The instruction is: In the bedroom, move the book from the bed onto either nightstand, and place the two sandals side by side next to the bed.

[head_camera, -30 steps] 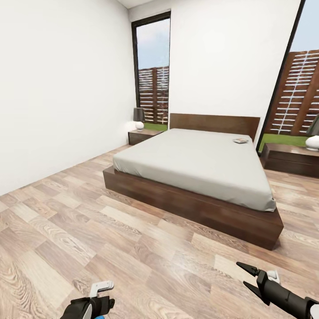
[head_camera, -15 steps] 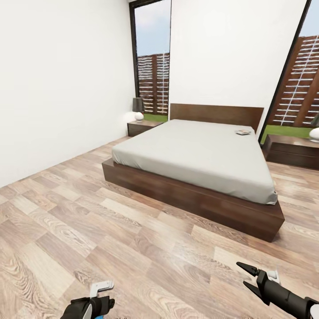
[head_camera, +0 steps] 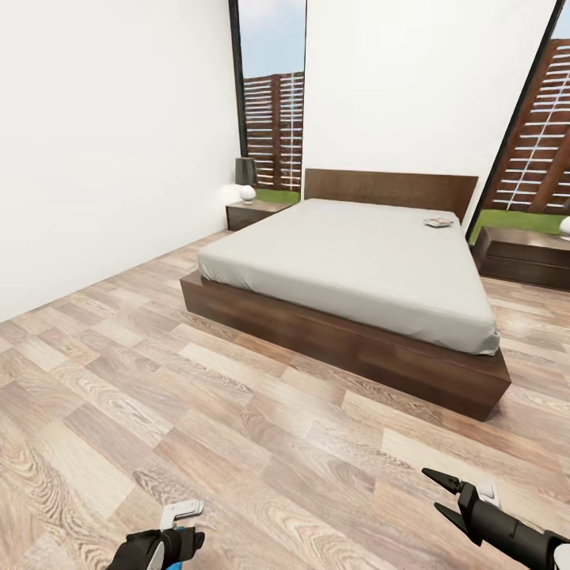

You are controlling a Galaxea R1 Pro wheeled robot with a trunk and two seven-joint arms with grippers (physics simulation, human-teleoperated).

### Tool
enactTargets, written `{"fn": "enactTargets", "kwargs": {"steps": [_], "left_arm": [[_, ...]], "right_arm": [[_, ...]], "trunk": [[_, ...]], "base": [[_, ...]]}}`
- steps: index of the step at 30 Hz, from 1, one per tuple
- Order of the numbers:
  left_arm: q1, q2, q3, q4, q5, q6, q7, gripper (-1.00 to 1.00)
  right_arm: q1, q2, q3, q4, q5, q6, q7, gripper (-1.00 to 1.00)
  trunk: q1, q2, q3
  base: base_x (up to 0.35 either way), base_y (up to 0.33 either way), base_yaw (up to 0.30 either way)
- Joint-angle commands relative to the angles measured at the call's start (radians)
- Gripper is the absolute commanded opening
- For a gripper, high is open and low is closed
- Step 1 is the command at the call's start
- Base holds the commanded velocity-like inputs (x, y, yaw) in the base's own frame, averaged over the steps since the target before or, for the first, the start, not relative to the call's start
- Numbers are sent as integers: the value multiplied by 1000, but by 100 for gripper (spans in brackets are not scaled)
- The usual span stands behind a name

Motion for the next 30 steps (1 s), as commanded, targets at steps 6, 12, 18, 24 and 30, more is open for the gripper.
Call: {"fn": "enactTargets", "kwargs": {"steps": [6,12,18,24,30], "left_arm": [[-10,0,2,-71,-8,13,3,100],[-86,40,4,-160,-18,90,6,100],[-98,81,1,-135,-22,119,2,100],[-100,85,-9,-106,-54,103,2,100],[-100,75,-93,-59,-97,96,1,100]], "right_arm": [[-1,0,-2,0,3,6,4,100],[-1,1,-2,0,3,6,3,100],[-1,0,-2,0,3,6,3,100],[-1,1,-2,0,3,6,3,100],[-1,0,-2,0,3,6,3,100]], "trunk": [[0,0,-1],[0,0,-1],[0,0,-1],[0,0,-1],[2,-1,-16]], "base": [[0,0,0],[0,0,0],[0,0,0],[0,0,0],[0,0,0]]}}
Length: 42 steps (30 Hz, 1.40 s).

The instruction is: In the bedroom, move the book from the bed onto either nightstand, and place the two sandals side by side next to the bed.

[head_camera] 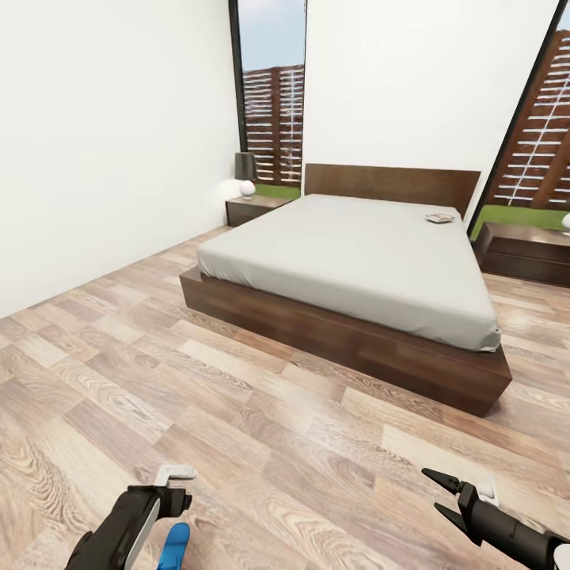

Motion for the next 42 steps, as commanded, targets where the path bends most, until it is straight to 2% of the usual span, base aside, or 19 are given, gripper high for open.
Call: {"fn": "enactTargets", "kwargs": {"steps": [1,7,26,28,30,37,42], "left_arm": [[0,-1,-4,0,-11,4,-3,100],[0,-2,-22,6,-11,1,-4,100],[0,-3,-21,6,-8,-1,-4,100],[0,-3,-21,6,-8,-1,-3,100],[0,-15,-17,-1,0,-7,-2,100],[0,-16,-16,-2,0,-10,-2,100],[0,-17,3,-3,0,-31,-1,100]], "right_arm": [[-1,0,-2,0,2,6,4,100],[-1,0,-2,0,1,6,4,100],[-1,-5,-5,-7,0,7,10,100],[-1,-7,-7,-8,0,8,10,100],[5,-12,-15,-9,-7,7,-1,100],[5,-9,-15,-8,-7,7,-26,100],[5,-8,-15,-8,-7,8,-28,100]], "trunk": [[0,-1,-5],[3,-2,-28],[11,-7,-102],[11,-7,-102],[11,-7,-102],[11,-7,-102],[11,-7,-102]], "base": [[0,0,0],[0,0,0],[0,0,0],[0,0,0],[0,0,0],[0,0,0],[0,0,0]]}}
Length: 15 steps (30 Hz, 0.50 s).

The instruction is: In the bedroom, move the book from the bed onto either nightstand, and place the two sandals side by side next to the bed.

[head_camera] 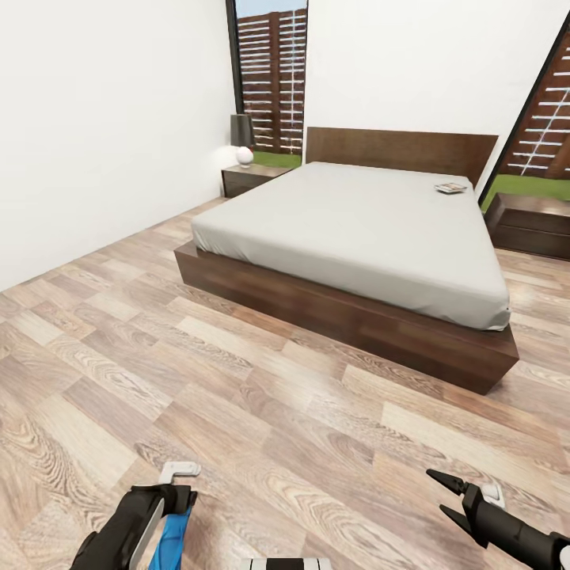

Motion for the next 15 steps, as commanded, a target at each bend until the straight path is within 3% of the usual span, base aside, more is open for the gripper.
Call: {"fn": "enactTargets", "kwargs": {"steps": [1,4,15], "left_arm": [[0,0,3,-2,-9,3,-3,100],[0,0,5,-2,-9,2,-3,100],[0,0,7,-2,-9,1,-3,100]], "right_arm": [[-1,0,-2,0,3,5,4,100],[-1,0,-2,0,3,6,4,100],[-1,0,-1,0,3,6,4,100]], "trunk": [[0,0,-1],[0,0,-1],[5,-3,-43]], "base": [[0,0,0],[0,0,0],[0,0,0]]}}
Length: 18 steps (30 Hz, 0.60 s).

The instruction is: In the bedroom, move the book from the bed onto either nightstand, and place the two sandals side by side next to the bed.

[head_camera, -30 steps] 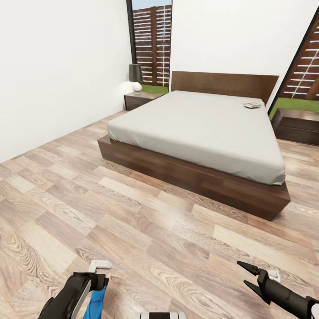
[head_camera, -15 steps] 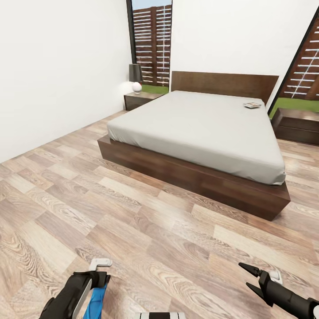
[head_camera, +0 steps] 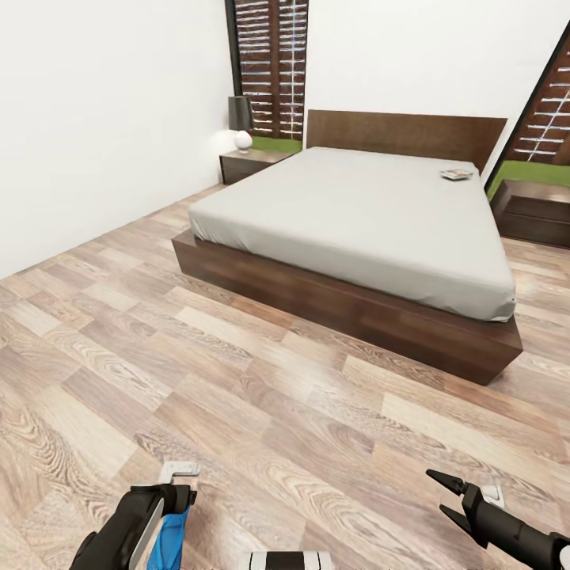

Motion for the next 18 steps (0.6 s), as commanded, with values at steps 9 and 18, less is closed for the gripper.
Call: {"fn": "enactTargets", "kwargs": {"steps": [9,18], "left_arm": [[1,0,1,-2,-9,5,-3,100],[0,0,1,-2,-9,5,-3,100]], "right_arm": [[-1,0,-2,0,3,6,4,100],[-1,0,-2,0,3,6,4,100]], "trunk": [[4,-2,-36],[8,-5,-70]], "base": [[0,0,0],[0,0,0]]}}
